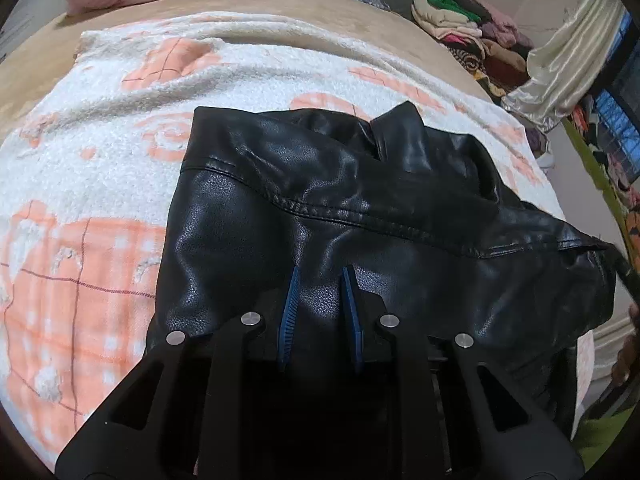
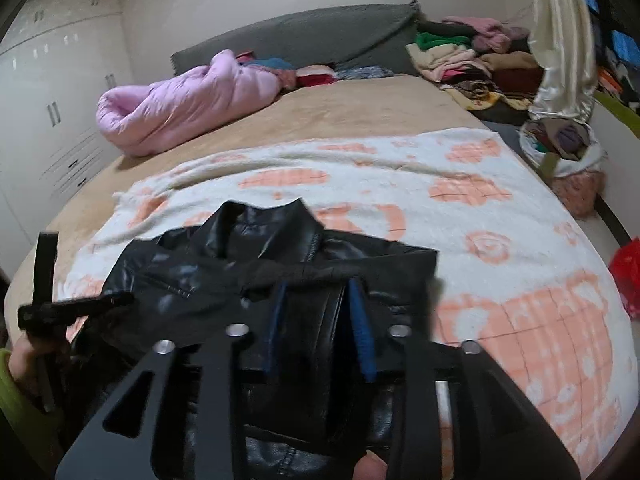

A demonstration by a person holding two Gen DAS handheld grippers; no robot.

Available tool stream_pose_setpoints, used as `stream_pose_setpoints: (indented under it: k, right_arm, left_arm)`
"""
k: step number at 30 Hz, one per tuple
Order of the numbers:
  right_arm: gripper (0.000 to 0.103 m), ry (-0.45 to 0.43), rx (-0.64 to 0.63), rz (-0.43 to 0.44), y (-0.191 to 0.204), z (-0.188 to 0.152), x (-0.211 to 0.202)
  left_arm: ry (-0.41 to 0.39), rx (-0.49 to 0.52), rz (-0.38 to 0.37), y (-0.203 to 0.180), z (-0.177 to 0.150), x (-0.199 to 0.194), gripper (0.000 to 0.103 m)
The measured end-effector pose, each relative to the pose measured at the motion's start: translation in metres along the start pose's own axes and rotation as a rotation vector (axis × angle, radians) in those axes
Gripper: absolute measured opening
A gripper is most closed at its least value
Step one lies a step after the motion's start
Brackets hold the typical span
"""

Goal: Fold large clothes
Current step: 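Press the folded jacket flat with the left gripper while the right gripper releases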

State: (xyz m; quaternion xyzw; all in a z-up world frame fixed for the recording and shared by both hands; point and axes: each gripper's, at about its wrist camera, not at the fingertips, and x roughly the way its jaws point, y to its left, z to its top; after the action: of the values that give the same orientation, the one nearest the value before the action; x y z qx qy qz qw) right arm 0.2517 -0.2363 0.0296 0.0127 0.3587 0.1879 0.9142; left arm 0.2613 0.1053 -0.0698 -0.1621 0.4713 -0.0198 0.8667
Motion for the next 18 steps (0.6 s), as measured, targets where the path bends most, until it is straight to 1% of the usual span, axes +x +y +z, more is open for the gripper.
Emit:
stream_pose_setpoints:
  k: [1, 3, 4, 5, 6, 8, 11, 13, 15, 16, 17, 18]
  right_arm:
    - [0.046, -0.020, 0.010, -0.021, -0.002, 0.001, -0.003]
    - [0.046, -0.040, 0.018, -0.045, -0.002, 0.001, -0.006]
    - [0.046, -0.058, 0.007, -0.072, 0.002, 0.001, -0.007]
    - [0.046, -0.064, -0.005, -0.077, 0.004, 0.001, -0.007]
    - [0.043, -0.067, -0.021, -0.076, 0.008, 0.001, -0.005]
    - [0.041, -0.049, -0.064, -0.040, 0.023, -0.001, 0.006]
    - [0.041, -0.011, -0.130, -0.005, 0.046, -0.003, 0.026]
    - [0.040, 0.038, -0.160, 0.017, 0.057, -0.006, 0.044]
    - [0.039, 0.108, -0.166, 0.001, 0.061, -0.011, 0.062]
    - [0.039, 0.164, -0.160, -0.022, 0.058, -0.016, 0.076]
    - [0.036, 0.212, -0.145, -0.033, 0.053, -0.021, 0.088]
    - [0.027, 0.253, -0.125, -0.037, 0.048, -0.026, 0.098]
  left_arm:
    - [0.001, 0.002, 0.000, 0.000, -0.001, 0.001, 0.014]
    - [0.000, 0.007, 0.001, -0.001, -0.002, 0.001, 0.014]
    - [-0.002, 0.008, 0.004, -0.001, -0.003, 0.001, 0.014]
    - [-0.004, 0.011, 0.006, -0.001, -0.002, 0.002, 0.014]
    - [-0.006, 0.015, 0.009, -0.002, -0.002, 0.002, 0.014]
    - [-0.008, 0.015, 0.010, -0.001, -0.001, 0.002, 0.014]
    - [-0.011, 0.010, 0.006, 0.000, -0.002, 0.002, 0.014]
    - [-0.016, 0.014, 0.006, -0.001, -0.002, 0.002, 0.014]
    - [-0.021, 0.021, 0.011, -0.002, -0.003, 0.002, 0.014]
    - [-0.023, 0.022, 0.012, -0.003, -0.003, 0.002, 0.014]
    - [-0.024, 0.023, 0.012, -0.003, -0.003, 0.002, 0.014]
    - [-0.024, 0.024, 0.012, -0.003, -0.003, 0.002, 0.014]
